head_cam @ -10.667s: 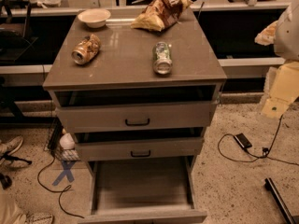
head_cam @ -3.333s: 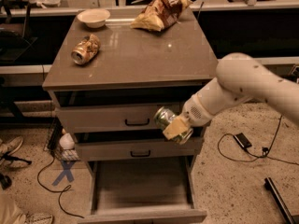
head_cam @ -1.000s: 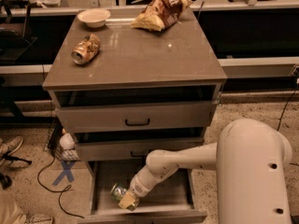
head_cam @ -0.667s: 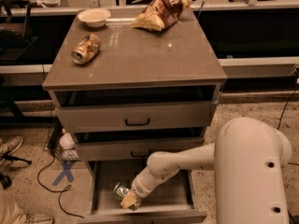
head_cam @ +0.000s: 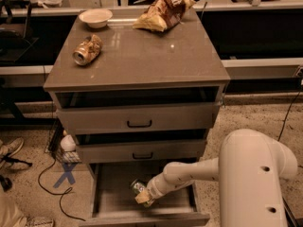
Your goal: Place green can into bottom drawer
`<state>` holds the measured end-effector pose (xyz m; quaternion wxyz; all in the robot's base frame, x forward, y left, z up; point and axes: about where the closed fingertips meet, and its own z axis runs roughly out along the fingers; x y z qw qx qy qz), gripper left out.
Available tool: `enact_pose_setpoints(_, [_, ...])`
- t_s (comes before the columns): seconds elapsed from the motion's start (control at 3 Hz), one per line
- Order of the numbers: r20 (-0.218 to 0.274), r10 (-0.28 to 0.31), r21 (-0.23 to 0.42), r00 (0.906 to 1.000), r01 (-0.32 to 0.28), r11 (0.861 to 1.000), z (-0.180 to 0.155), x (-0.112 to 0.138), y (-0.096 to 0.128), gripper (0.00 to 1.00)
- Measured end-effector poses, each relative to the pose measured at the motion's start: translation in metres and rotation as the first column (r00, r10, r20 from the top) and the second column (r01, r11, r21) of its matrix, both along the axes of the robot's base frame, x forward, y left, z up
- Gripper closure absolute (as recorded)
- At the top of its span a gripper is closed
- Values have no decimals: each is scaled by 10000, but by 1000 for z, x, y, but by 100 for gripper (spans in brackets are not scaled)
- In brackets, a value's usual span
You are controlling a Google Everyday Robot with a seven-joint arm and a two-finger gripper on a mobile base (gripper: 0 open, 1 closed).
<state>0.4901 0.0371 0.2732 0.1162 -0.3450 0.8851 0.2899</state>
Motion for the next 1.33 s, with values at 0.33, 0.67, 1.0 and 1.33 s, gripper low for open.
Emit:
enact_pose_setpoints(0.33, [-390, -566, 152, 9976, 572, 9982, -39, 21, -8, 52])
enact_pose_setpoints(0.67, [-622, -914, 362, 9939, 938, 9949, -65, 39, -9, 28])
enact_pose_setpoints(1.0, [-757, -1233, 581, 9895, 1278, 9901, -79, 45, -14, 5])
enact_pose_setpoints(1.33, [-732, -1507, 538, 9859, 1548, 9865, -81, 46, -28, 0])
